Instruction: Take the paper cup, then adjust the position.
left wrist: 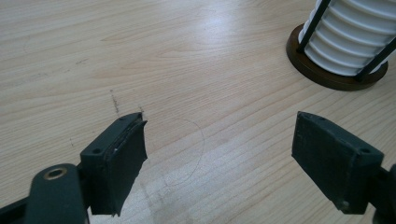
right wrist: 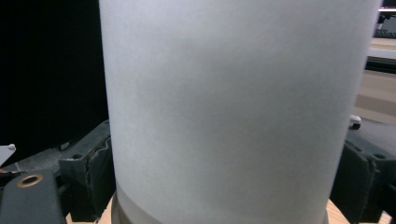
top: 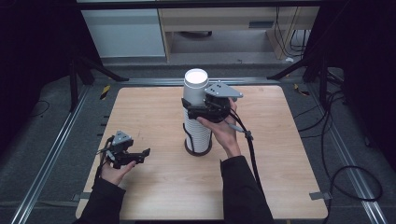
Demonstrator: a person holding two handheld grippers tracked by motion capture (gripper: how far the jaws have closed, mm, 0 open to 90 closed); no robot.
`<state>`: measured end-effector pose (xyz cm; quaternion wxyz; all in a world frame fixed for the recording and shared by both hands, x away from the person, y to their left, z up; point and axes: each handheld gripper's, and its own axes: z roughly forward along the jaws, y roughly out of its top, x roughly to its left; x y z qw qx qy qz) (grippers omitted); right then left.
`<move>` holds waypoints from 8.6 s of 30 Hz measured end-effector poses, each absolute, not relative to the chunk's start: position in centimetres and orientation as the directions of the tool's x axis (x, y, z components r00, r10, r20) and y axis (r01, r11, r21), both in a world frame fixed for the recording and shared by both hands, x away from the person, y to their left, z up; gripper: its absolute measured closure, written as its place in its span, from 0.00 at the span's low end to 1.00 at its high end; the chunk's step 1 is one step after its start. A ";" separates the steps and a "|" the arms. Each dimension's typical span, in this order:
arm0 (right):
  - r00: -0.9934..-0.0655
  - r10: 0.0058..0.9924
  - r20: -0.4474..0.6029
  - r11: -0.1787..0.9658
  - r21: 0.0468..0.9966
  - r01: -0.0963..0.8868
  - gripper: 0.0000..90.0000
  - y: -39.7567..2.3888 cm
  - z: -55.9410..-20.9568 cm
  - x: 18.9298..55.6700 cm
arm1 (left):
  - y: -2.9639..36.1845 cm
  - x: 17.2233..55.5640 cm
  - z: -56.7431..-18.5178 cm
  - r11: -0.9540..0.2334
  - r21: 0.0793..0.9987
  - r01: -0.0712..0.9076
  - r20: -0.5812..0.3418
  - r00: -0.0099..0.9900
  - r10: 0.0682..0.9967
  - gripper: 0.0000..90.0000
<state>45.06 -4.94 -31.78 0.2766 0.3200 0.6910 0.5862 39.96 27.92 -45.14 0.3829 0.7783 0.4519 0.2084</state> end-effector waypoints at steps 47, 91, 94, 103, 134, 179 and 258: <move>-0.675 0.737 -0.028 0.106 0.991 0.075 0.15 -5.5 -29.8 44.9 | 28.0 40.0 -45.2 -0.301 0.777 0.553 -0.026 0.505 0.863 0.19; -0.603 0.794 -0.076 0.092 0.996 -0.004 0.15 -13.3 -25.8 40.8 | 27.9 39.7 -44.7 -0.305 0.786 0.538 -0.031 0.527 0.849 0.19; -0.594 0.801 -0.077 0.104 0.994 0.011 0.15 -14.2 -26.6 40.6 | 27.8 39.7 -44.6 -0.309 0.787 0.535 -0.029 0.532 0.846 0.19; -0.592 0.803 -0.068 0.133 0.989 0.067 0.15 -16.4 -29.1 39.8 | 27.5 39.6 -44.4 -0.319 0.788 0.527 -0.031 0.551 0.834 0.19; -0.761 0.644 -0.076 0.326 0.927 0.184 0.15 -16.0 -38.7 37.0 | 26.3 38.8 -43.3 -0.387 0.785 0.483 -0.041 0.664 0.747 0.19; -0.969 0.238 -0.065 0.589 0.803 0.091 0.15 -5.8 -41.9 39.5 | 24.0 36.7 -40.5 -0.490 0.801 0.344 -0.027 0.838 0.545 0.17; -0.995 0.061 -0.085 0.659 0.751 -0.024 0.15 0.9 -42.9 39.1 | 20.6 36.5 -40.3 -0.521 0.783 0.339 -0.111 0.901 0.419 0.20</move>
